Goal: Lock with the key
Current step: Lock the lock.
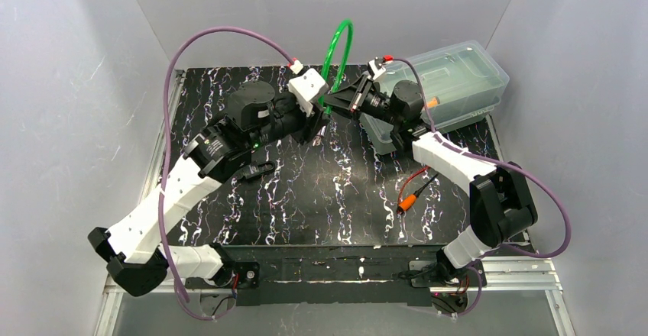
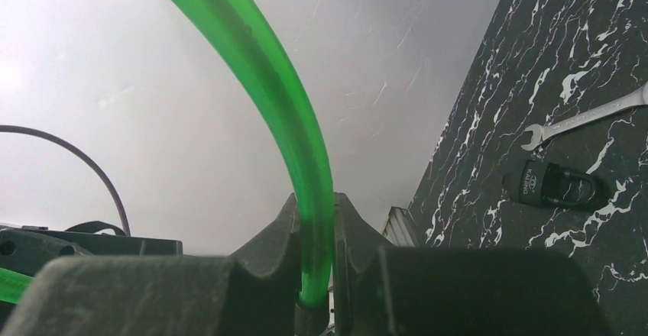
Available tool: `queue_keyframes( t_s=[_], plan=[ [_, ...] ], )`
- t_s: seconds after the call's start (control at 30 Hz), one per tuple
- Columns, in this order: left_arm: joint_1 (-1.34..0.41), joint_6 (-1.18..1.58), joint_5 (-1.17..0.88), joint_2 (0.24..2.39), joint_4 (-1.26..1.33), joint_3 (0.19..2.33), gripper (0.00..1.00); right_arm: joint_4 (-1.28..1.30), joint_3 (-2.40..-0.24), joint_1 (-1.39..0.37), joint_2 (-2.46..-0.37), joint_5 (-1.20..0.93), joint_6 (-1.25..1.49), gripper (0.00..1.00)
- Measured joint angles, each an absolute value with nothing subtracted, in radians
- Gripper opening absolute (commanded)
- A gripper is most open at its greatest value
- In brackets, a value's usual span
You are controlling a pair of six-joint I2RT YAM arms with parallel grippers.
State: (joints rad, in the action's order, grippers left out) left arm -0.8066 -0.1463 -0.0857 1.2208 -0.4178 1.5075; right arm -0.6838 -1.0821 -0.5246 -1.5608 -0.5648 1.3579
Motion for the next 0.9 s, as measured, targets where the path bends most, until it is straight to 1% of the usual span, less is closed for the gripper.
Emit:
queue_keyframes(
  t_s=[0.1, 0.2, 0.27, 0.6, 0.63, 0.7, 0.73, 0.83, 0.9],
  plan=[
    [-0.807, -0.137, -0.065, 1.234, -0.408, 1.509, 0.15, -0.684, -1.082, -0.527, -1.561, -0.568, 1.358, 0.01],
    [-0.805, -0.123, -0.055, 1.246, -0.405, 1.507, 0.03, -0.684, -1.082, -0.529, -1.561, -0.568, 1.358, 0.01],
    [-0.804, -0.114, -0.056, 1.246, -0.392, 1.495, 0.00, -0.684, -1.082, -0.528, -1.561, -0.568, 1.359, 0.01],
    [-0.761, -0.036, -0.078, 1.209, -0.297, 1.363, 0.00, -0.710, -1.020, -0.525, -1.561, -0.552, 1.405, 0.01],
    [-0.752, -0.028, -0.087, 1.205, -0.289, 1.351, 0.02, -0.709, -1.017, -0.525, -1.562, -0.550, 1.409, 0.01],
    [-0.739, -0.017, -0.102, 1.200, -0.277, 1.339, 0.10, -0.708, -1.016, -0.525, -1.564, -0.546, 1.411, 0.01],
    [-0.736, -0.015, -0.109, 1.199, -0.273, 1.337, 0.13, -0.708, -1.016, -0.525, -1.564, -0.545, 1.411, 0.01],
    [-0.732, -0.018, -0.131, 1.198, -0.270, 1.338, 0.17, -0.710, -1.016, -0.525, -1.564, -0.547, 1.409, 0.01],
    [-0.730, -0.023, -0.138, 1.197, -0.276, 1.341, 0.22, -0.707, -1.016, -0.525, -1.564, -0.550, 1.404, 0.01]
  ],
)
